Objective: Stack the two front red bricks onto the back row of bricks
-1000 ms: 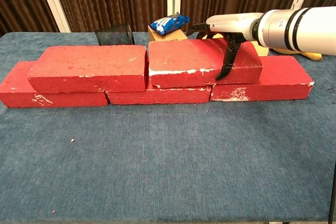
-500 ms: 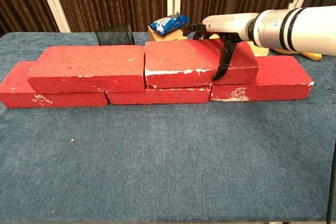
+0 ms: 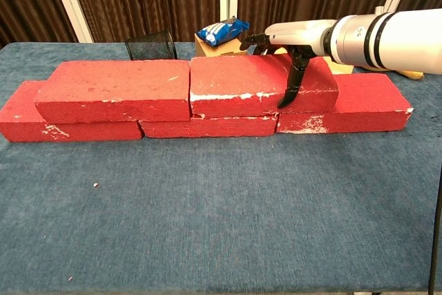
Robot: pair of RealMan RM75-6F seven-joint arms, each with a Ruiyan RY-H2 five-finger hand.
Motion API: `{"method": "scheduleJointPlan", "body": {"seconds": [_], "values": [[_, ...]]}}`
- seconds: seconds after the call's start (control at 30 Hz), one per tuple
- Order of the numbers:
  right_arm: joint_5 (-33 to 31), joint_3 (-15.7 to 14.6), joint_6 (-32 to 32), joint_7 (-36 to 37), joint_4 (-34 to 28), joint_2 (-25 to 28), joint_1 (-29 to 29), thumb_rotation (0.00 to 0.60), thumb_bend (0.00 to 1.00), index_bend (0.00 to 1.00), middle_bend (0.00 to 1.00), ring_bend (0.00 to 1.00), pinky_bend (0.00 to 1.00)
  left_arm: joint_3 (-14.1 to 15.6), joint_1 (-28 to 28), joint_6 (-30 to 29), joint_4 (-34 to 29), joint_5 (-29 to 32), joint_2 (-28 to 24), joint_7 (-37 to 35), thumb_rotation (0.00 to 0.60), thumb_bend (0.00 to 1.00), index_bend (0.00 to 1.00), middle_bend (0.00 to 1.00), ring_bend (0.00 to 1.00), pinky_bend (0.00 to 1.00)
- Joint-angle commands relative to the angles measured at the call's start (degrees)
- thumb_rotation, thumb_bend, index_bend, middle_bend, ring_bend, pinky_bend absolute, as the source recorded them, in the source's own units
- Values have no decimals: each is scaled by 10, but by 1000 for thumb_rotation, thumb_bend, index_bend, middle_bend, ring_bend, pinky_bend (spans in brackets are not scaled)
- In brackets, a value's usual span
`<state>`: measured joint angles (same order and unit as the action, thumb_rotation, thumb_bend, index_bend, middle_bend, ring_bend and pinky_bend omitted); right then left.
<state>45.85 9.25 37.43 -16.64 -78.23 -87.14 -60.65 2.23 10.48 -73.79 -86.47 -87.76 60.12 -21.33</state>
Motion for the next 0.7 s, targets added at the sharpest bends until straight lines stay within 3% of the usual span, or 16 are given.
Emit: {"method": "scheduleJointPlan", "body": {"seconds": [0.03, 0.23, 0.43, 0.7], "values": [[-1, 0, -1, 2, 1, -1, -1, 600, 0, 0, 271, 180, 0, 0, 0, 0, 0, 0, 0, 0, 600, 0, 7, 0, 0, 0], [-7, -1, -4, 7, 3, -2, -2, 600, 0, 0, 243, 169, 0, 0, 0, 1, 2, 1, 0, -1, 600, 0, 7, 0, 0, 0], [-9, -2, -15, 16, 5, 0, -4, 600, 0, 0, 79, 10, 0, 0, 0, 1, 3, 2, 1, -4, 600, 0, 7, 0, 0, 0], [8, 4, -11, 31, 3, 3, -1, 600, 0, 0, 0, 0, 0, 0, -1, -1, 3, 2, -1, -6, 600, 0, 7, 0, 0, 0]]}}
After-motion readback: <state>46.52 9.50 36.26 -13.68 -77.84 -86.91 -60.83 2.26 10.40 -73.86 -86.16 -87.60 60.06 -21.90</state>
